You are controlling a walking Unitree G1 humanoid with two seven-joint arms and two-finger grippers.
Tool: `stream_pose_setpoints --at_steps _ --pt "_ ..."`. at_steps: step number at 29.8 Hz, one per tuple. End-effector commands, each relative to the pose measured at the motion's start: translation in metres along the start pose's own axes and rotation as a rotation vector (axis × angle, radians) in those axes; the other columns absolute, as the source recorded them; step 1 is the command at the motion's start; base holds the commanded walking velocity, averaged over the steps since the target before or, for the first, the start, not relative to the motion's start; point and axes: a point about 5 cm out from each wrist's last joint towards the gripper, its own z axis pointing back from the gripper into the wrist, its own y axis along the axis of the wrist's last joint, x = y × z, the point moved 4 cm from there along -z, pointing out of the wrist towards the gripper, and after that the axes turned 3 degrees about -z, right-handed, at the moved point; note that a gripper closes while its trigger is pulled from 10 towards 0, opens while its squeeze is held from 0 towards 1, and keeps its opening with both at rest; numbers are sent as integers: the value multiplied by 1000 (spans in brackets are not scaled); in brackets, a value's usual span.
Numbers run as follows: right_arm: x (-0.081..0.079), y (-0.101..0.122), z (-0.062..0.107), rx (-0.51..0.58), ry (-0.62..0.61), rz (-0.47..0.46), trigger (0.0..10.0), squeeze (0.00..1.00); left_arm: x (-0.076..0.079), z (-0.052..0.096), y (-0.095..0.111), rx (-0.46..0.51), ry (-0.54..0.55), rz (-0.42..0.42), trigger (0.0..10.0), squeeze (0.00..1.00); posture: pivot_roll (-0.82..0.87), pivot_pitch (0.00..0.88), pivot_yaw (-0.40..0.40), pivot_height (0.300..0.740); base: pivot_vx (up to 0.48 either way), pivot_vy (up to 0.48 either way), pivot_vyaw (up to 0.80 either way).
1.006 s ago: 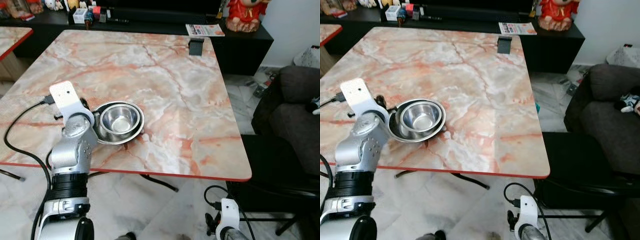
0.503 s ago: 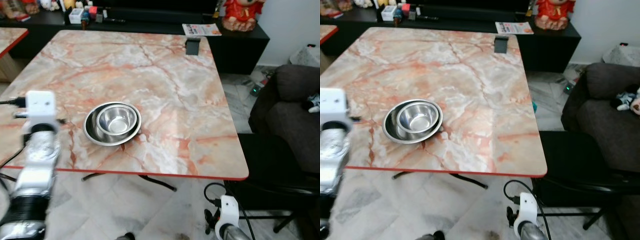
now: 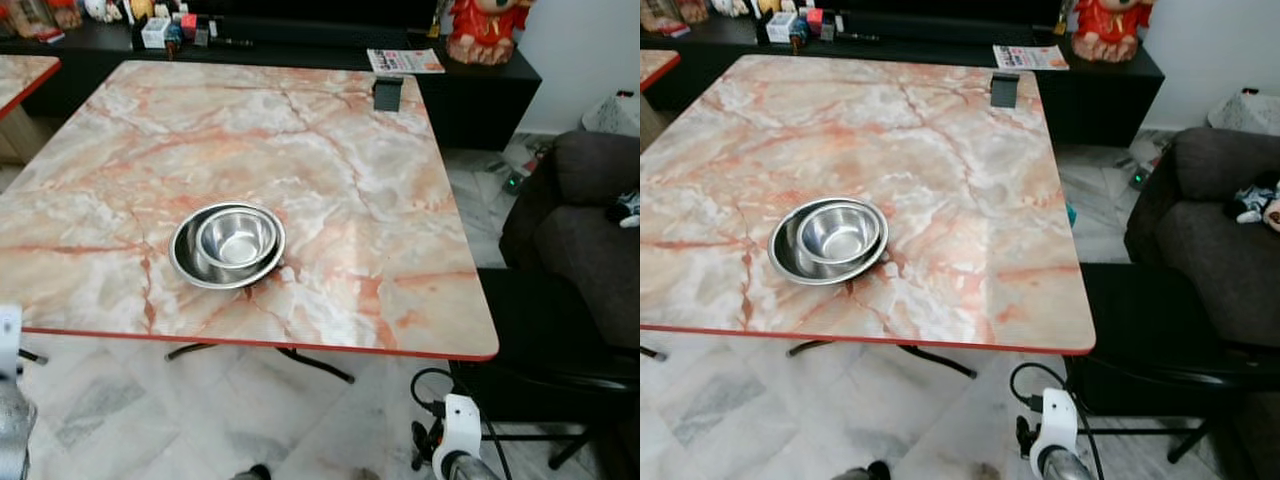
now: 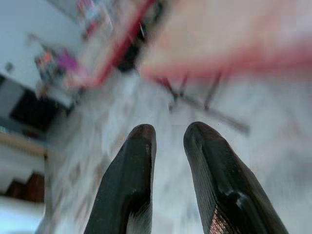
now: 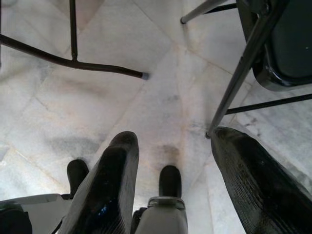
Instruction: Setting the table
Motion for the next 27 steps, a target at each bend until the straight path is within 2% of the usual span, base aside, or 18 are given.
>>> stream_pose_setpoints --at_steps 1,3,4,5,6,7,8,9,10,11,12,13,14,15,16,20,25,27 --pt "3 -5 1 -17 -11 -9 10000 0 8 6 -21 -65 -17 -15 10000 0 107 130 -41 740 0 0 0" --pt "3 -5 1 -18 -12 -9 10000 0 16 10 -32 -109 -41 -11 10000 0 107 126 -41 740 0 0 0" --pt "3 -6 1 -21 -12 -7 10000 0 27 14 -41 -150 -90 2 10000 0 108 126 -41 740 0 0 0" --pt "3 -6 1 -23 -12 -4 10000 0 42 20 -49 -194 -158 33 10000 0 112 127 -42 740 0 0 0" --pt "3 -6 1 -26 -11 -2 10000 0 69 35 -66 -291 -281 111 10000 0 104 123 -43 740 0 0 0" --pt "3 -6 1 -26 -11 -2 10000 0 69 35 -66 -291 -281 111 10000 0 104 123 -43 740 0 0 0" --pt "2 -7 1 -26 -10 -2 10000 0 77 41 -71 -322 -317 138 10000 0 104 123 -43 740 0 0 0" --pt "1 -7 1 -27 -7 -4 10000 0 104 58 -74 -357 -449 212 10000 0 97 122 -41 740 0 0 0" --pt "1 -7 1 -28 -5 -5 10000 0 113 63 -72 -356 -491 226 10000 0 97 122 -41 740 0 0 0" --pt "1 -7 1 -27 -4 -7 10000 0 130 75 -69 -359 -588 254 10000 0 94 121 -41 740 0 0 0" --pt "1 -7 1 -27 -4 -7 10000 0 130 75 -69 -359 -588 254 10000 0 94 121 -41 740 0 0 0" --pt "1 -7 1 -34 -2 -3 10000 0 154 94 -62 -339 -743 249 10000 0 91 117 -41 740 0 0 0" --pt "1 -8 1 -40 -2 1 10000 0 162 102 -59 -323 -803 230 10000 0 91 117 -41 740 0 0 0" --pt "1 -8 1 -40 -2 1 10000 0 162 102 -59 -323 -803 230 10000 0 91 117 -41 740 0 0 0" --pt "0 -8 1 -43 2 10 10000 0 179 119 -56 -310 -905 224 10000 0 82 111 -46 740 0 0 0" --pt "1 -7 1 -40 -3 17 10000 0 194 132 -45 -287 -973 261 10000 0 75 103 -53 740 0 0 0" --pt "4 -5 1 -35 -11 20 10000 0 204 139 -35 -245 -1036 223 10000 0 59 97 -58 740 0 0 0" --pt "8 -3 1 -30 -24 13 10000 0 204 137 -32 -228 -1030 235 10000 0 48 100 -57 740 0 0 0"
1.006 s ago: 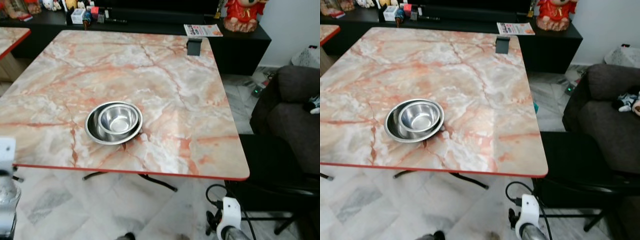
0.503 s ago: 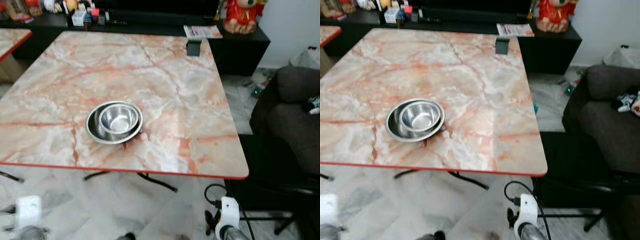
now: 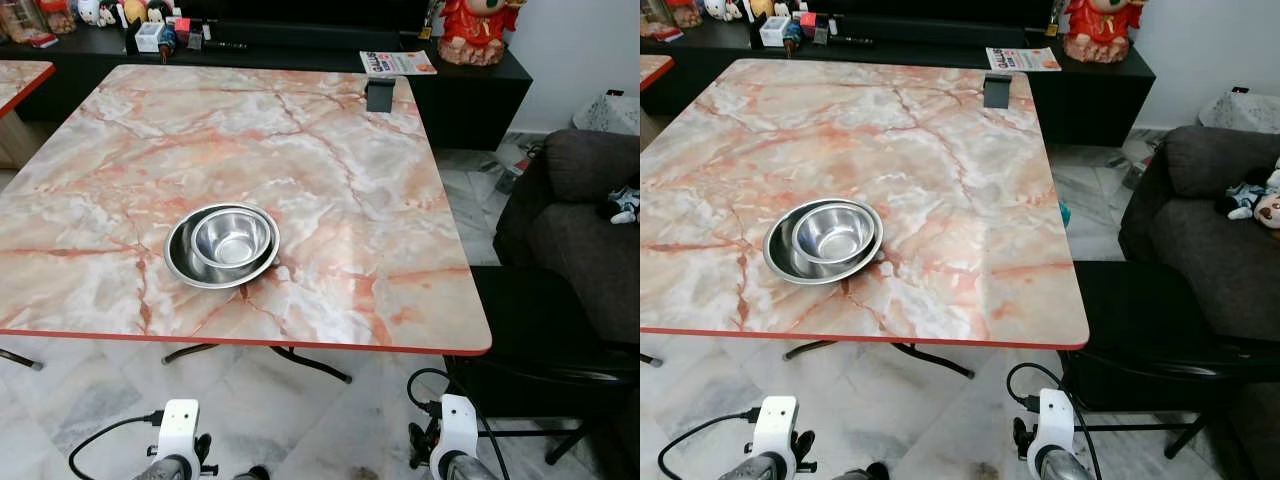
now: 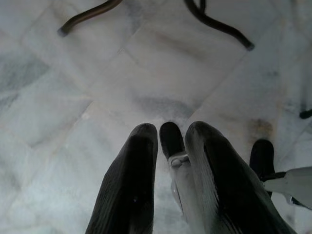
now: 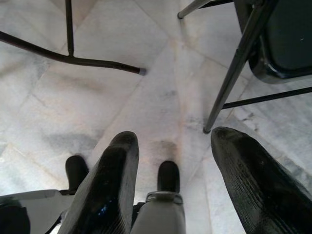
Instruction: Setting the table
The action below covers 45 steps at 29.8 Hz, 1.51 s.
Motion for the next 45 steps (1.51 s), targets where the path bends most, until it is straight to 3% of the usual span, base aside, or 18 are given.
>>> stream_pose_setpoints --at_steps 1,8,13,26,29,45 --pt "7 -2 1 -9 -23 -5 10000 0 -1 1 -5 -12 -3 -1 10000 0 45 101 -58 740 0 0 0" --pt "15 -4 2 -10 -55 -26 10000 0 0 -1 -1 -6 -8 39 10000 0 37 109 -55 740 0 0 0" --pt "16 -7 3 -20 -62 -33 10000 0 2 -1 -2 -17 -8 12 10000 0 26 102 -46 740 0 0 -470" --pt "11 -5 2 4 -71 -69 10000 0 -1 -4 13 14 -6 -21 10000 0 -5 53 10 740 0 0 -94" --pt "8 -9 2 -4 -63 -69 10000 0 -1 -6 18 28 1 4 10000 0 3 44 9 740 0 0 0" --pt "4 -6 1 -3 -40 -66 10000 0 -11 -2 6 -10 47 40 10000 0 13 18 5 740 0 226 -56"
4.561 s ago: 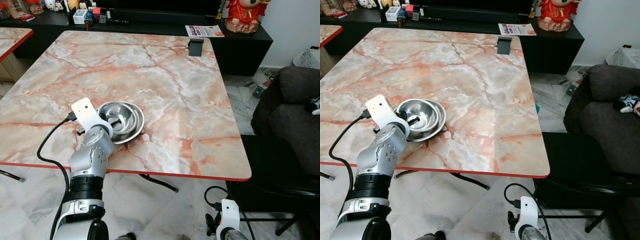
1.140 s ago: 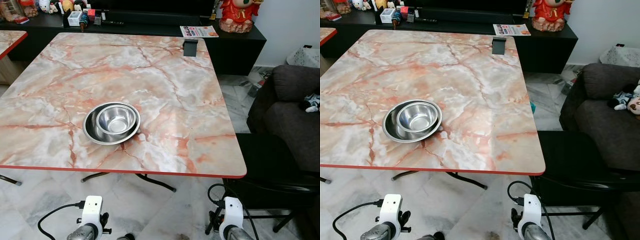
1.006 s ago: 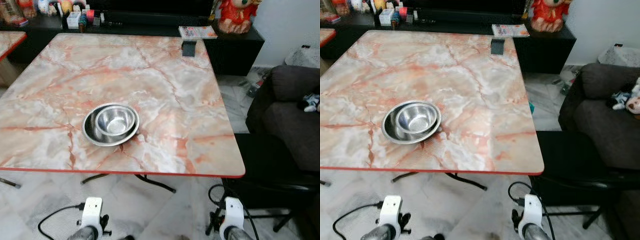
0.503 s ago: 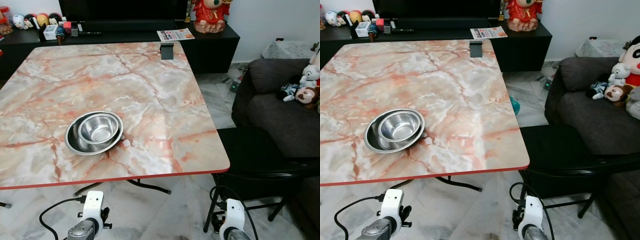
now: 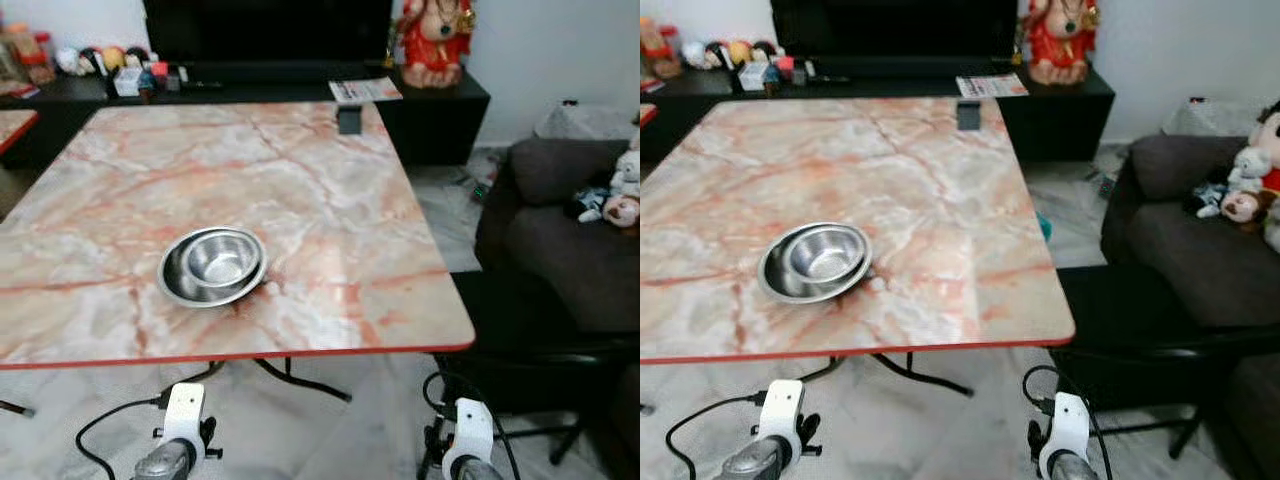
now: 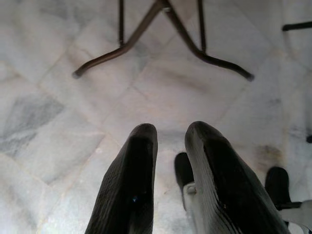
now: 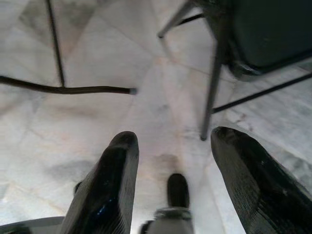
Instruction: Setting the table
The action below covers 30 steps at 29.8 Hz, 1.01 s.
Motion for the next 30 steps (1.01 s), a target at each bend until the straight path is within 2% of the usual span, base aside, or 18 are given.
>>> stream_pose_setpoints --at_steps 1,16,30 --pt "-6 -2 0 -2 26 -3 10000 0 -5 1 -4 -22 19 25 10000 0 15 26 5 740 0 337 0" --pt "-8 -4 0 0 18 -24 10000 0 -5 -2 7 9 26 42 10000 0 23 52 14 740 0 384 0" --pt "-10 -8 1 -4 22 -37 10000 0 -7 -1 8 19 31 38 10000 0 29 70 20 740 0 440 0"
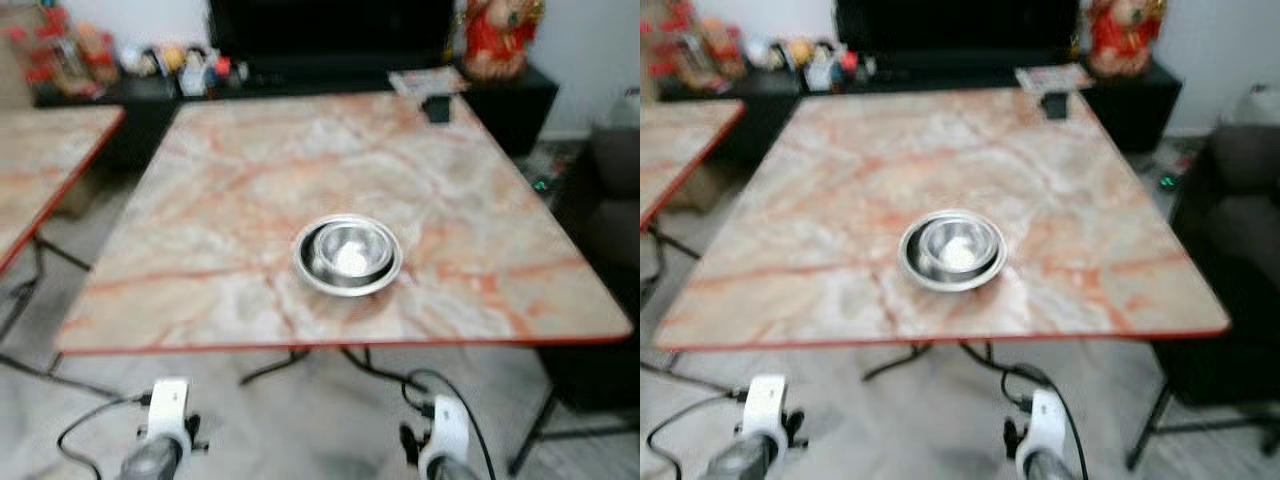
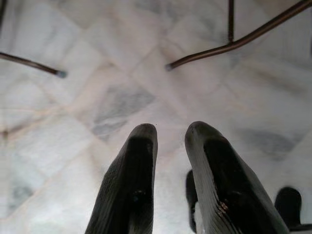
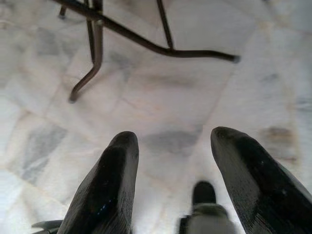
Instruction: Setting the table
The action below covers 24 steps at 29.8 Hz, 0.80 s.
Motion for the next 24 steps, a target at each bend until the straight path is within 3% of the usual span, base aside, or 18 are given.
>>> stream_pose_setpoints --at_steps 1,24 --pt "6 -4 1 -10 -17 -14 10000 0 0 0 0 2 0 -3 10000 0 30 71 19 740 0 439 0" --pt "8 -3 1 -13 -25 -4 10000 0 -4 1 -3 -7 25 15 10000 0 57 71 10 740 0 442 0"
